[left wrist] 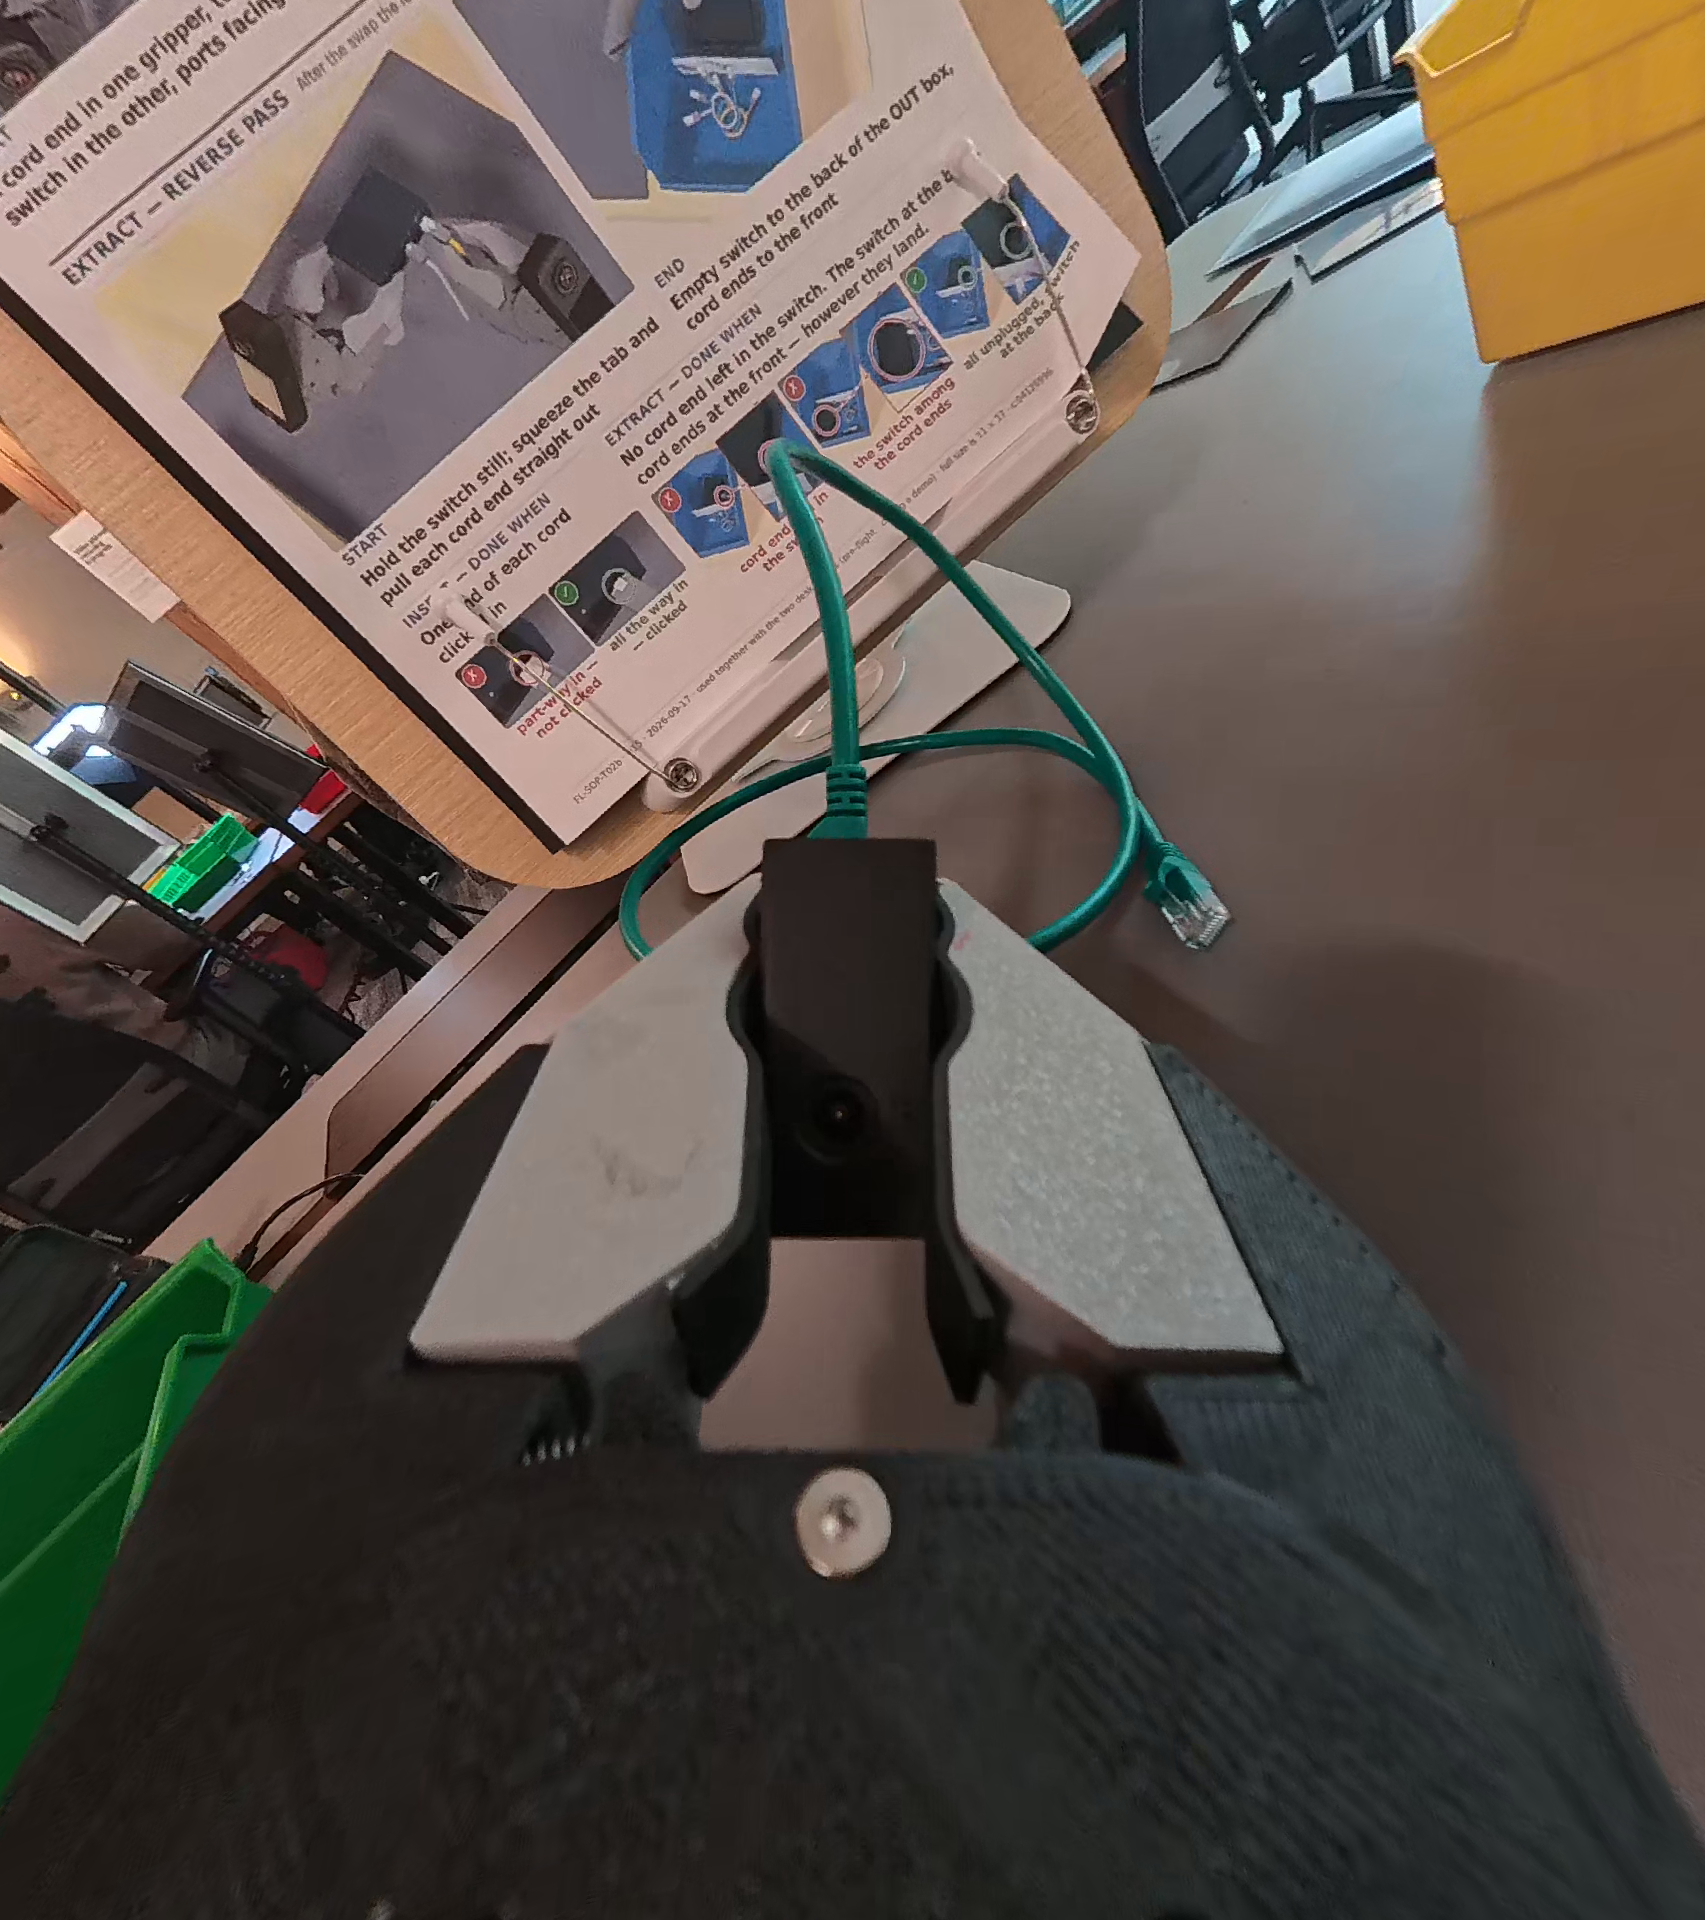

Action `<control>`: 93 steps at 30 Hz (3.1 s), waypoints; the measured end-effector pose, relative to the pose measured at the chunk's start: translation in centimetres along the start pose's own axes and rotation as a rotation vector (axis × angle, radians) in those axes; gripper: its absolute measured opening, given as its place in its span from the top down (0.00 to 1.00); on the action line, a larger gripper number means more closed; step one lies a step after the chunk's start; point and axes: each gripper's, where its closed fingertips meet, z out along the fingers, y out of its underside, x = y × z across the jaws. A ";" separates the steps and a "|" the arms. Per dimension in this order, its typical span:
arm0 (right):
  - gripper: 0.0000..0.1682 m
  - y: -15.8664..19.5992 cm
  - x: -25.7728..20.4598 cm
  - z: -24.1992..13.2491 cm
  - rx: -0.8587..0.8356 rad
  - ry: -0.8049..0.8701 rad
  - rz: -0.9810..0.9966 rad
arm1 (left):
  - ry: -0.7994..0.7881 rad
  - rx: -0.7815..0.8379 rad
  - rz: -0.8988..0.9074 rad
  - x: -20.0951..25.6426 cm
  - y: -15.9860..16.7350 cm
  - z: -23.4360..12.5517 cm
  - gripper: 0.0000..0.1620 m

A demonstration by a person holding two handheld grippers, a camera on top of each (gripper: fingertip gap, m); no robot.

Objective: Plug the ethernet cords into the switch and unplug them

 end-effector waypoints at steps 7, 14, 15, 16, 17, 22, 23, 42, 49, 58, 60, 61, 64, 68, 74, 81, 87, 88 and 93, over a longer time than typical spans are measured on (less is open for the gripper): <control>0.93 2.1 -9.1 1.2 0.054 -0.343 0.006 | -0.001 0.002 -0.003 -0.1 0.0 0.0 0.84; 0.93 7.4 -28.5 -2.6 0.155 -0.966 -0.113 | 0.009 0.015 0.008 0.3 -0.3 -0.1 0.84; 0.93 8.7 -30.9 -2.9 0.133 -1.012 -0.133 | 0.012 0.016 0.012 0.4 -0.4 -0.1 0.84; 0.93 9.8 -33.3 -3.3 0.111 -1.073 -0.126 | 0.017 0.020 0.017 0.5 -0.4 -0.1 0.84; 0.93 10.8 -35.6 -4.0 0.085 -1.149 -0.108 | 0.022 0.024 0.025 0.7 -0.5 -0.1 0.84; 0.90 13.0 -42.2 -6.6 0.045 -1.360 -0.149 | 0.040 0.107 0.098 1.6 -1.9 -0.5 0.83; 0.87 13.1 -42.7 -6.8 0.046 -1.365 -0.175 | 0.048 0.125 0.118 1.9 -2.3 -0.6 0.83; 0.70 11.3 -37.5 -9.4 0.151 -1.425 -0.120 | 0.085 0.188 0.265 4.1 -3.6 -1.1 0.84; 0.72 -1.8 -40.4 -16.0 0.646 -1.318 -0.052 | 0.133 0.263 0.315 5.5 -4.5 -1.7 0.84; 0.69 -14.4 -53.6 -20.5 0.976 -1.021 -0.081 | 0.231 0.262 0.341 6.8 -3.7 -1.8 0.84; 0.71 -15.0 -56.0 -20.4 0.996 -1.006 -0.111 | 0.241 0.258 0.343 6.7 -3.5 -1.7 0.84; 0.74 -15.2 -56.9 -20.4 1.012 -0.985 -0.130 | 0.248 0.257 0.349 6.8 -3.4 -1.7 0.84; 0.90 -15.7 -58.4 -19.9 1.046 -0.886 -0.155 | 0.259 0.238 0.376 6.9 -2.9 -1.3 0.84; 0.93 -15.2 -59.6 -20.0 1.067 -0.925 -0.138 | 0.298 0.207 0.386 7.4 -1.9 -0.8 0.84; 0.93 -14.1 -60.1 -19.4 1.059 -0.922 -0.169 | 0.289 0.154 0.394 8.3 -0.8 0.0 0.83; 0.93 -13.9 -60.0 -20.2 1.069 -0.966 -0.132 | 0.265 0.073 0.375 8.5 0.2 0.1 0.83; 0.94 -13.3 -59.8 -20.7 1.064 -1.108 -0.054 | 0.251 0.038 0.449 8.7 0.2 0.3 0.83; 0.94 -13.2 -59.7 -20.6 1.063 -1.113 -0.046 | 0.236 0.031 0.483 8.7 0.2 0.3 0.83; 0.84 -12.5 -60.9 -21.1 1.068 -1.100 -0.129 | 0.217 -0.006 0.611 8.8 0.8 0.3 0.83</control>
